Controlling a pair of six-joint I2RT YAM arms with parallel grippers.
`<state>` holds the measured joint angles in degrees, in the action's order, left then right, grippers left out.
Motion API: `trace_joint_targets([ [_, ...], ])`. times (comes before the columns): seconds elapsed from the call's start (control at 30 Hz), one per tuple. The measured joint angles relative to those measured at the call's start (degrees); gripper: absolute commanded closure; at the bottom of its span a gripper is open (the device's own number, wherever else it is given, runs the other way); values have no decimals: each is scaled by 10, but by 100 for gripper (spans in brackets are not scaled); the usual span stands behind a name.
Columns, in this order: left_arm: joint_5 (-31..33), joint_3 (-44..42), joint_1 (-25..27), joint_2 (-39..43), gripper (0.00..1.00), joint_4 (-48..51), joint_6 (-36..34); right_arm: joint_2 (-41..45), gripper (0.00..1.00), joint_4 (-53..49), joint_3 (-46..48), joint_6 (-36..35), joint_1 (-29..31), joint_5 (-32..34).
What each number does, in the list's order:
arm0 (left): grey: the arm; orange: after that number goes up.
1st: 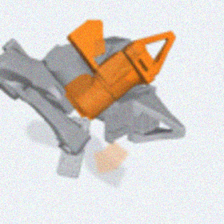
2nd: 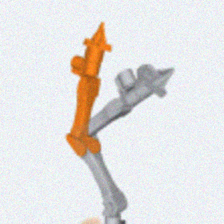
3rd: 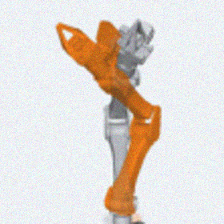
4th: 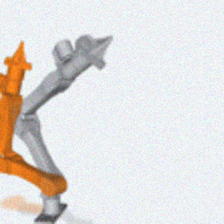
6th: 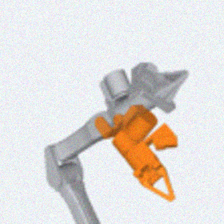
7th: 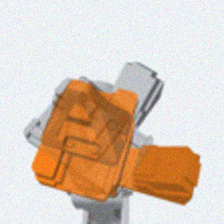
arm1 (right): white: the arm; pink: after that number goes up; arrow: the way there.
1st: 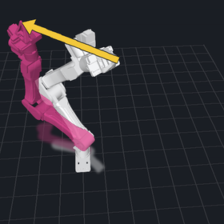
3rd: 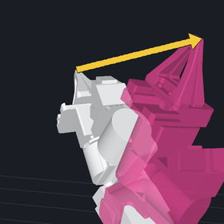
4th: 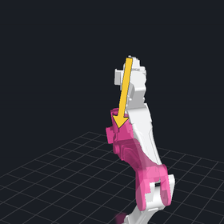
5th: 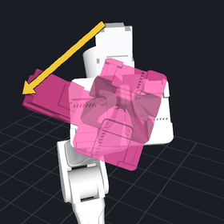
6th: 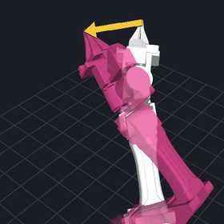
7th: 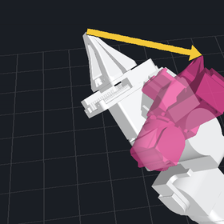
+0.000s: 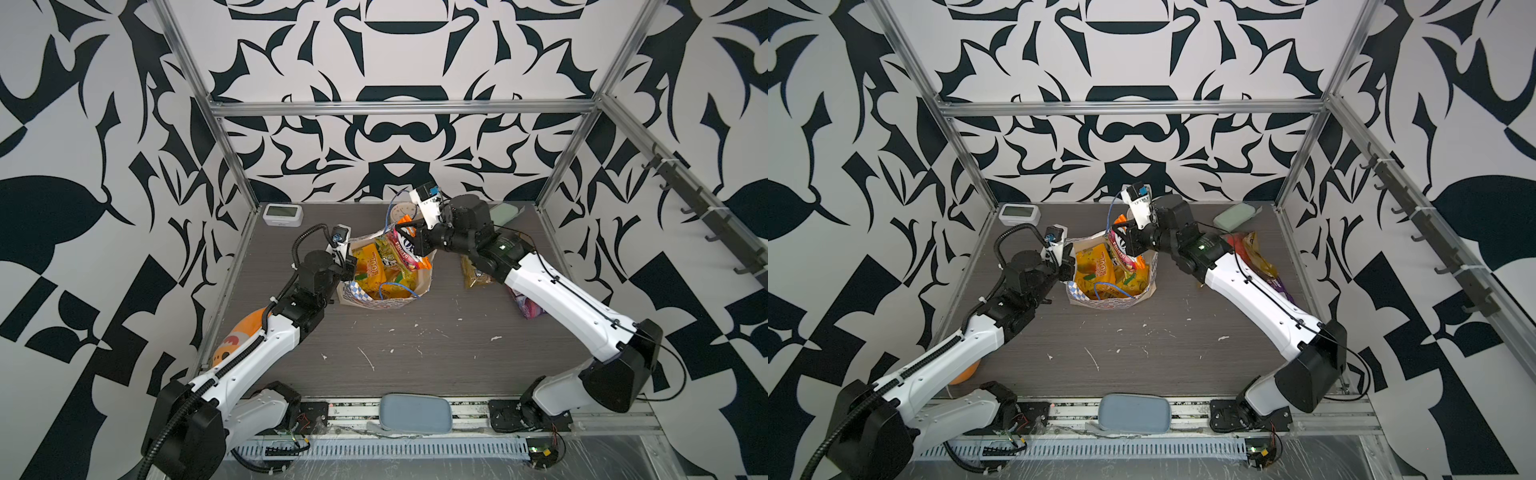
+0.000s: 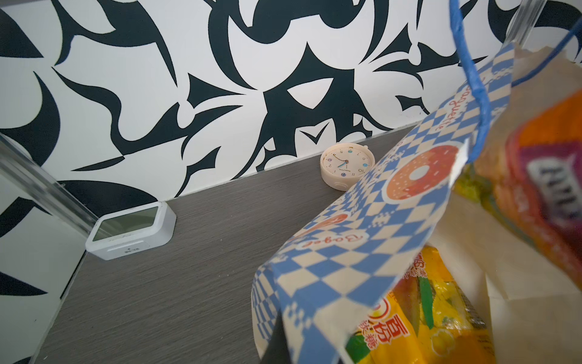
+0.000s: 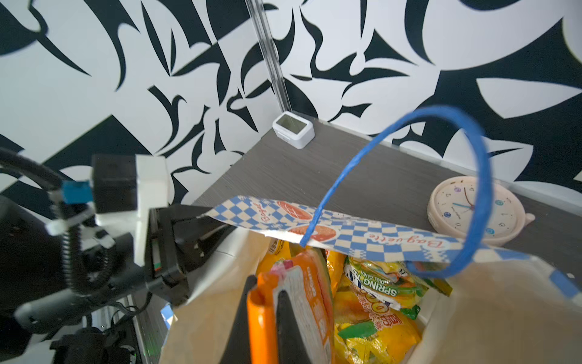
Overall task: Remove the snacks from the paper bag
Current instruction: 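Grasp the orange Fox's packet and lift it out of the bag, then carry the orange packet beside the other packets and lower it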
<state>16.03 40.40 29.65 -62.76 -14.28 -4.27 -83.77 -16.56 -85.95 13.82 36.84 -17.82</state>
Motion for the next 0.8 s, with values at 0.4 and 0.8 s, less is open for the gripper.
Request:
trace_joint_targets([
  [0.4,24,1,1,-5,100,-3,4,136,100,-34,11,53,-85,23],
  [0.8,35,6,2,-16,100,-7,17,173,100,-110,159,73,-168,35],
])
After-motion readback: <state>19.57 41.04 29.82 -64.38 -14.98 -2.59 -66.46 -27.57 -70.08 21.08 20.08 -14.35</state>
